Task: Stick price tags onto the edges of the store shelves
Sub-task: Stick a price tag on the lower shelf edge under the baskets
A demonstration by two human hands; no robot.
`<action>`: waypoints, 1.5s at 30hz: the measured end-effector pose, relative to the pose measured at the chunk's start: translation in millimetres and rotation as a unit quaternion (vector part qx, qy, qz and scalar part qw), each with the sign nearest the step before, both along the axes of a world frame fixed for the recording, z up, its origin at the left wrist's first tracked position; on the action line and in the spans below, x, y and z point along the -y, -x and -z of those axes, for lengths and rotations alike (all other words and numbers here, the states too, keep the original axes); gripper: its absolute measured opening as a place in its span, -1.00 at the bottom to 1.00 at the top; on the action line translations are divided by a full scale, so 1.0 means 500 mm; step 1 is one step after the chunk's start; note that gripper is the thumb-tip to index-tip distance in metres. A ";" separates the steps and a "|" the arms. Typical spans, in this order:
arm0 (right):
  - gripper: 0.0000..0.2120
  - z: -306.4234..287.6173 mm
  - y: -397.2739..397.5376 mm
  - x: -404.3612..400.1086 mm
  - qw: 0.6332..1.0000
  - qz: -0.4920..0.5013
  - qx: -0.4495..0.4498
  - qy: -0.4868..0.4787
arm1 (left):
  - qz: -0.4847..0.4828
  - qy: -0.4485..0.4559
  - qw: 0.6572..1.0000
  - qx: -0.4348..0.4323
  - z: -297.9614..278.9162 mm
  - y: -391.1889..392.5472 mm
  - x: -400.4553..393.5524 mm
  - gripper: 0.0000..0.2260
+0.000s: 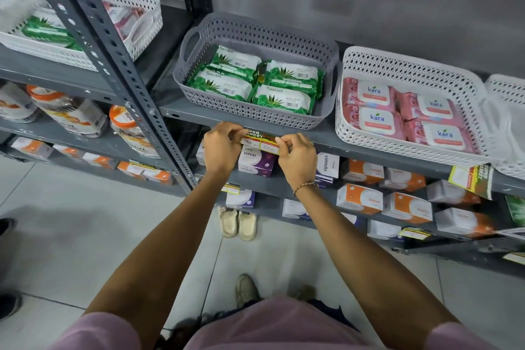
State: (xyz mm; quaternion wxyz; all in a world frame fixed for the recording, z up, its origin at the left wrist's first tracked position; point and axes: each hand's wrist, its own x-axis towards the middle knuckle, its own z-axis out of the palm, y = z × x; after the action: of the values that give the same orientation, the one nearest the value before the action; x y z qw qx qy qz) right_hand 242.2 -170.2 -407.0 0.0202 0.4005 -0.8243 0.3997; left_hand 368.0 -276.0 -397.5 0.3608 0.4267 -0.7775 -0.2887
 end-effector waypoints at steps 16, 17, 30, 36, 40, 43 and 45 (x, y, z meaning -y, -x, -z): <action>-0.59 -0.009 -0.031 0.015 0.997 0.058 0.040 0.017 | 0.006 -0.124 0.992 -0.033 -0.008 0.026 -0.016 -0.64; -0.56 -0.010 -0.036 0.020 0.996 0.072 0.041 0.011 | 0.006 -0.120 0.992 -0.033 -0.009 0.029 -0.017 -0.61; -0.81 -0.010 -0.021 0.011 0.996 0.069 0.052 0.004 | 0.033 -0.056 0.998 0.009 -0.017 0.007 0.014 -0.73; -0.73 -0.040 0.008 -0.023 0.996 -0.049 0.064 -0.023 | -0.011 -0.115 0.993 -0.038 -0.027 0.016 -0.018 -0.82; -0.71 -0.067 0.052 -0.119 0.998 -0.020 0.052 0.004 | 0.060 -0.044 0.997 -0.028 -0.039 0.076 -0.119 -0.81; -0.77 -0.079 0.105 -0.222 0.995 0.052 0.056 0.062 | 0.172 -0.019 0.984 -0.041 -0.066 0.153 -0.218 -0.82; -0.80 -0.092 0.151 -0.292 0.987 0.105 0.064 0.101 | 0.229 -0.012 0.973 -0.032 -0.084 0.209 -0.274 -0.82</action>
State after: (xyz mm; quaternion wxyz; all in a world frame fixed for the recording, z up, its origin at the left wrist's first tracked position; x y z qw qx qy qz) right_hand 166.8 -24.4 -361.2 0.0499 0.2814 -0.8167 0.5013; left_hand 263.3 -138.9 -355.8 0.3043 0.2318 -0.8394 -0.3862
